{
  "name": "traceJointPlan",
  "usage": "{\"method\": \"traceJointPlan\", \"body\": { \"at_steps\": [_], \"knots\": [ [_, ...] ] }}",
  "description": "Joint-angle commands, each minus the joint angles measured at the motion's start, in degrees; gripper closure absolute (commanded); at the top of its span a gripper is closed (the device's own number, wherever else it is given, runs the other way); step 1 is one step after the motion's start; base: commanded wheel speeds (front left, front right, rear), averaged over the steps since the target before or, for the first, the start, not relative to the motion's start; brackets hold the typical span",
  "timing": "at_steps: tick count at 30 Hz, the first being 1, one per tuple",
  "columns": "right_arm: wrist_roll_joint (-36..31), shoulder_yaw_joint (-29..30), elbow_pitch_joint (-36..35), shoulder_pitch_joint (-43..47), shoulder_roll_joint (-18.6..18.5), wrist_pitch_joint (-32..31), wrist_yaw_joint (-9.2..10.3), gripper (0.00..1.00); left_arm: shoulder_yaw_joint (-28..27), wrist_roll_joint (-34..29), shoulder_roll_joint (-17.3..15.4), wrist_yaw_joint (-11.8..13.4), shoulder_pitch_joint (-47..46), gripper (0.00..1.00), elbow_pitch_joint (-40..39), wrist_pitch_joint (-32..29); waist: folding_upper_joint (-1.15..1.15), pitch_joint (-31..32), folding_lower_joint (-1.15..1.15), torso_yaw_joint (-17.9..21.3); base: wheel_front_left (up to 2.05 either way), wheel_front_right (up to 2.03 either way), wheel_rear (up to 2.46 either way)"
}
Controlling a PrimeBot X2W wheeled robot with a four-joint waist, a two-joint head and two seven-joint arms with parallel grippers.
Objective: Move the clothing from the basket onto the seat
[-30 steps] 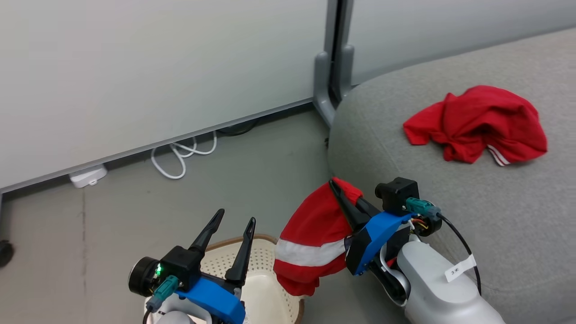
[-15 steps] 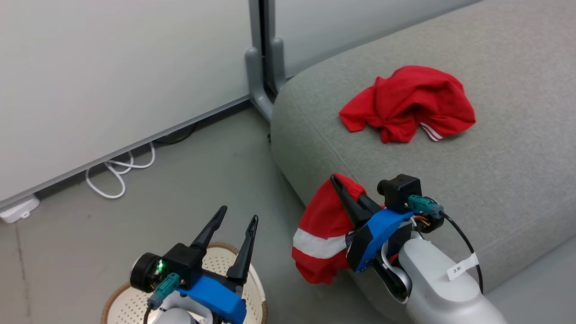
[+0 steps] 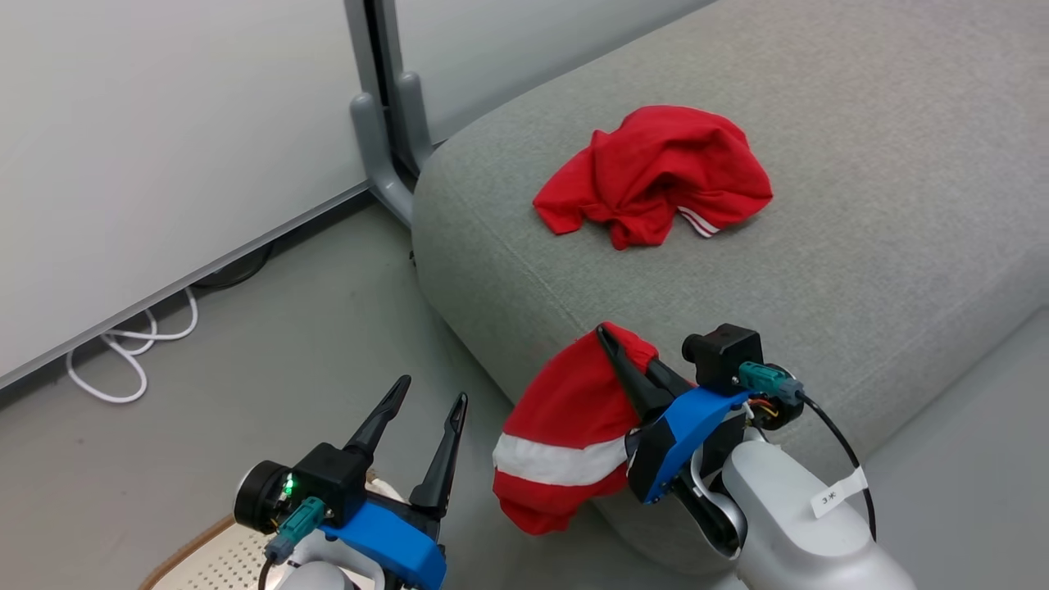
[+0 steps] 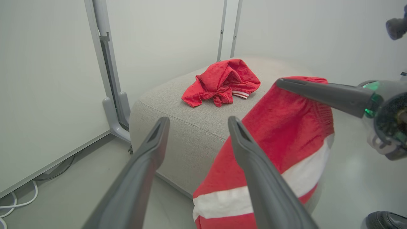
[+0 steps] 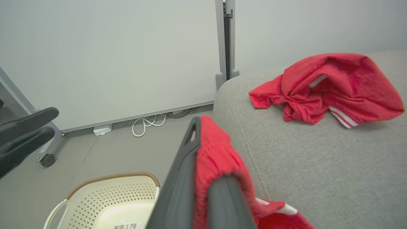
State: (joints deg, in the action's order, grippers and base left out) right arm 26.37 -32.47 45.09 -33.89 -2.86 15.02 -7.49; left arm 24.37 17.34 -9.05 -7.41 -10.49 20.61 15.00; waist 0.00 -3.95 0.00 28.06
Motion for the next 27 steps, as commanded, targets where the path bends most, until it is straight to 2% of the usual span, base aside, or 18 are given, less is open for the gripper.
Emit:
{"method": "traceJointPlan", "body": {
  "at_steps": [1,7,21,27],
  "knots": [
    [0.06,-0.05,-0.03,0.58,-0.04,0.23,-0.01,1.00,-0.25,0.24,-0.18,-0.08,-0.38,0.00,0.08,0.27,0.00,0.19,0.00,1.17,0.00,0.00,0.00],
    [-0.12,0.32,0.21,0.85,-0.04,0.23,-0.01,1.00,-0.20,0.23,0.15,-0.08,-0.40,0.00,0.24,0.27,0.00,0.50,0.00,2.34,0.00,0.00,0.00],
    [-0.56,2.46,-1.26,1.05,-0.04,0.23,-0.01,1.00,0.22,-0.03,-1.18,-0.07,-1.31,0.00,-0.30,0.27,0.00,-1.25,0.00,1.61,0.00,0.00,0.00],
    [-1.22,3.41,-2.71,-3.18,-0.03,0.23,-0.01,1.00,-1.03,-0.55,-2.06,-0.07,-1.47,0.00,-1.24,0.27,0.00,-3.40,0.00,2.33,0.00,0.00,0.00]
  ]
}}
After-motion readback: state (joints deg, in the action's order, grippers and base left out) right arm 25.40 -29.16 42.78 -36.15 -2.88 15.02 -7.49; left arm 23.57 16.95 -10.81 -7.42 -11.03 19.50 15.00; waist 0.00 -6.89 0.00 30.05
